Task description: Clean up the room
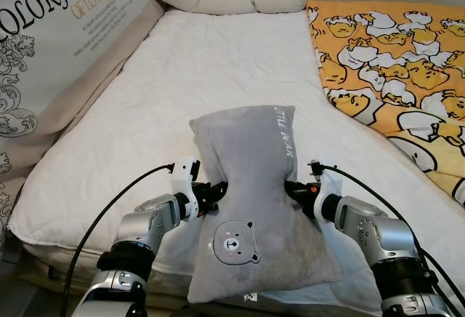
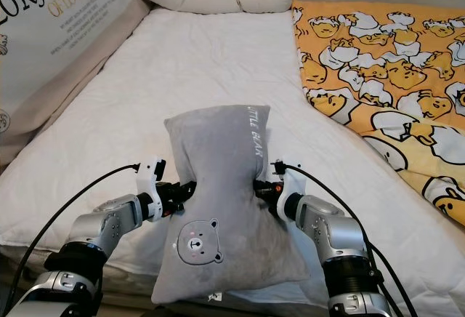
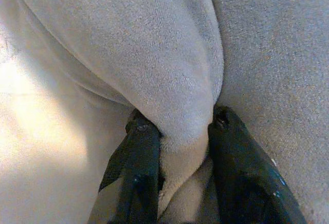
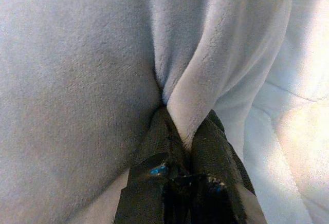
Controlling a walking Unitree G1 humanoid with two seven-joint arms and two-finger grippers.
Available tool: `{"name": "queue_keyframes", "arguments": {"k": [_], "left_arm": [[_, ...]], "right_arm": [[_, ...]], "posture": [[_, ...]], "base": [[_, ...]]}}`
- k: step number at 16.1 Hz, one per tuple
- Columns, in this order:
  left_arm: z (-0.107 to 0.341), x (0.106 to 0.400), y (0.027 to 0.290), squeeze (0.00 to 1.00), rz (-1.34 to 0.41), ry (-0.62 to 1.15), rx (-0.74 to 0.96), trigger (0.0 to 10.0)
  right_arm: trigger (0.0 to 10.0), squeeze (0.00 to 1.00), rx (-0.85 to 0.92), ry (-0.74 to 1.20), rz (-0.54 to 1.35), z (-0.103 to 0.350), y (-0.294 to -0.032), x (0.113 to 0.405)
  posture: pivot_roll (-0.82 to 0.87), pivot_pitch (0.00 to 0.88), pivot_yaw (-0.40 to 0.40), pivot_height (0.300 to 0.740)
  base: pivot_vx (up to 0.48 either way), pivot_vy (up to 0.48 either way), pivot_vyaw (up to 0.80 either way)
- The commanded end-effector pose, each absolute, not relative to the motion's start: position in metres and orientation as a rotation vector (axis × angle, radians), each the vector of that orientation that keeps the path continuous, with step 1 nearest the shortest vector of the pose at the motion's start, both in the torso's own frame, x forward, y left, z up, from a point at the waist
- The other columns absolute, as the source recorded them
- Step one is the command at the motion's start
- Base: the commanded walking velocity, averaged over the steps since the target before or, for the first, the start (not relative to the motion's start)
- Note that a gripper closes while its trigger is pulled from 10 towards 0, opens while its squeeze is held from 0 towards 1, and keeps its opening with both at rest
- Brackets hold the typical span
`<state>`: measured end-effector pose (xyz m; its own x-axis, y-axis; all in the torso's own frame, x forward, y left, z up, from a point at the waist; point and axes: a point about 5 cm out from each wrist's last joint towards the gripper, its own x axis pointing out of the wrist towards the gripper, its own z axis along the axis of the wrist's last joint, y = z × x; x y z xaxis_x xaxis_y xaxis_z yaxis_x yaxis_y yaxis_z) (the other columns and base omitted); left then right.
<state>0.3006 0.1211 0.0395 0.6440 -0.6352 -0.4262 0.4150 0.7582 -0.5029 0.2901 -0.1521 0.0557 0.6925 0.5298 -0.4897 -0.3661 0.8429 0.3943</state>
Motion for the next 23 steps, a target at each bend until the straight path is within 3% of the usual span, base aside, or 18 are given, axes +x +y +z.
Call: {"name": "queue_keyframes", "arguments": {"k": [1, 6, 9, 12, 15, 19, 20, 21, 22, 23], "left_arm": [[0.036, 0.295, 0.112, 0.0, -0.623, 0.66, -0.398, 0.0], [0.049, 0.297, 0.113, 0.0, -0.616, 0.626, -0.466, 0.0], [0.075, 0.303, 0.114, 0.0, -0.602, 0.502, -0.597, 0.0], [0.102, 0.303, 0.118, 0.0, -0.62, 0.402, -0.579, 0.0], [0.133, 0.301, 0.122, 0.0, -0.615, 0.255, -0.409, 0.0], [0.14, 0.296, 0.132, 0.0, -0.434, 0.166, -0.117, 0.0], [0.14, 0.294, 0.134, 0.0, -0.401, 0.16, -0.128, 0.0], [0.139, 0.293, 0.136, 0.0, -0.368, 0.158, -0.082, 0.2], [0.14, 0.293, 0.138, 0.0, -0.339, 0.152, -0.04, 8.9], [0.14, 0.292, 0.14, 0.0, -0.29, 0.138, 0.01, 10.0]], "right_arm": [[0.0, 0.0, 0.279, 0.62, 0.558, 0.058, -0.136, 0.289], [0.0, 0.0, 0.287, 0.591, 0.553, 0.063, -0.131, 0.292], [0.0, 0.0, 0.306, 0.527, 0.529, 0.076, -0.13, 0.299], [0.0, 0.0, 0.308, 0.443, 0.523, 0.095, -0.126, 0.304], [0.0, 0.0, 0.318, 0.287, 0.475, 0.121, -0.123, 0.307], [0.0, 0.0, 0.251, 0.137, 0.402, 0.144, -0.119, 0.301], [0.0, 0.0, 0.175, 0.108, 0.379, 0.147, -0.118, 0.302], [9.1, 0.0, 0.178, 0.112, 0.335, 0.146, -0.12, 0.303], [10.0, 0.0, 0.176, 0.119, 0.306, 0.145, -0.122, 0.303], [10.0, 0.0, 0.164, 0.127, 0.277, 0.144, -0.124, 0.303]], "posture": [[-0.04, 0.004, 0.052, 0.74], [-0.03, 0.0, 0.057, 0.74], [-0.03, 0.0, 0.061, 0.74], [-0.03, 0.0, 0.067, 0.74], [-0.03, 0.0, 0.072, 0.74], [-0.06, 0.0, 0.083, 0.74], [-0.06, 0.0, 0.079, 0.74], [-0.04, 0.0, 0.06, 0.74], [-0.04, 0.0, 0.056, 0.74], [-0.03, 0.0, 0.048, 0.74]], "base": [[0.0, 0.0, 0.0], [0.0, 0.0, 0.0], [0.0, 0.0, 0.0], [0.0, 0.0, 0.0], [0.0, 0.0, 0.0], [0.0, 0.0, 0.0], [0.0, 0.0, 0.0], [0.0, 0.0, 0.0], [0.0, 0.0, 0.0], [0.0, 0.0, 0.0]]}}
